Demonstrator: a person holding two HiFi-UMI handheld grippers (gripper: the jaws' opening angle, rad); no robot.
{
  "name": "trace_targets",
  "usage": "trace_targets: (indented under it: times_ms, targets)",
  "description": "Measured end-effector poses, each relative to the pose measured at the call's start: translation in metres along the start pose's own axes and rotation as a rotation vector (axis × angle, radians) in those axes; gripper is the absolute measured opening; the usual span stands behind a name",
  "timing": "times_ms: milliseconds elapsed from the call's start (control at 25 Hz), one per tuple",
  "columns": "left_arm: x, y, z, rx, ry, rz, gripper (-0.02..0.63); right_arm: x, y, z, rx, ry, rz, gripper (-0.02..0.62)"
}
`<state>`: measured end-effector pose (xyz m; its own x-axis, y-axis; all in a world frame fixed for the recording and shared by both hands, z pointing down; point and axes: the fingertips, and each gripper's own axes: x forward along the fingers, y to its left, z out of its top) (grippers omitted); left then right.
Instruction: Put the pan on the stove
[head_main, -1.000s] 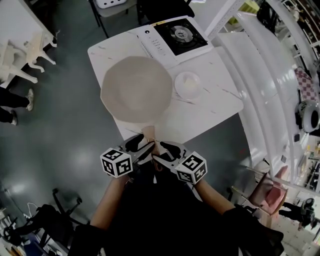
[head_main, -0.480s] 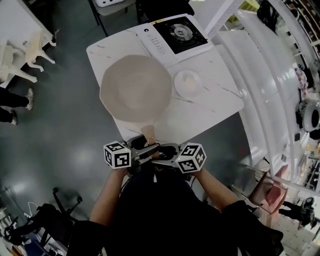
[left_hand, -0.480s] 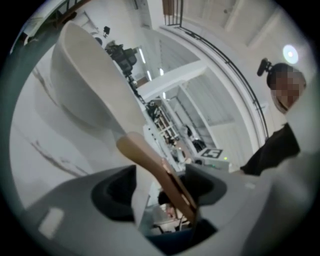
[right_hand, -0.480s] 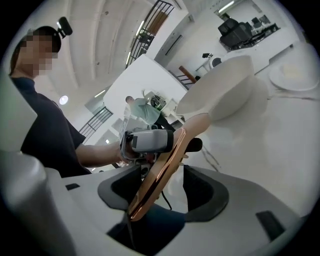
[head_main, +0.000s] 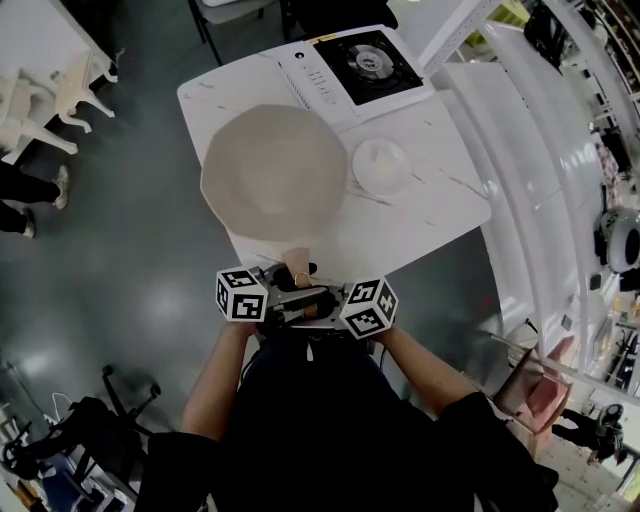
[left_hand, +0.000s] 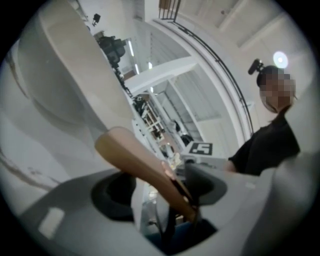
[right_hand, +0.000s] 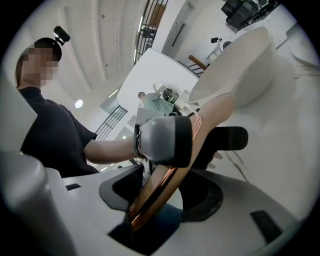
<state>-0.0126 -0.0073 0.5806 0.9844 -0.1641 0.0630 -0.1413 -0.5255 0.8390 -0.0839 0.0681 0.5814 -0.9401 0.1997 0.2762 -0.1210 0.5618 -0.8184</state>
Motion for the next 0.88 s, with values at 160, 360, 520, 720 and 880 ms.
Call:
trace_targets:
  times_ms: [160,360,520,720,880]
  targets:
    - [0.002,-0.002,0.001,0.03,-0.018,-0.032,0.309,0.002,0.002,0.0,-0.001,0.008,0.051,0.219]
    - [0.002,-0.004,0.002,0.037,-0.049,-0.036,0.285,0.0,0.002,0.0,0.018,-0.017,0.078,0.198]
    - [0.002,-0.005,0.001,0.054,-0.05,-0.022,0.284,0.001,0.004,0.0,-0.006,-0.01,0.077,0.198]
    - [0.002,-0.01,0.003,0.054,-0.054,-0.014,0.284,-0.002,0.01,0.003,-0.016,-0.014,0.093,0.198]
    - [0.002,-0.015,0.006,0.053,-0.053,0.0,0.284,-0.004,0.015,0.006,-0.02,-0.016,0.103,0.198]
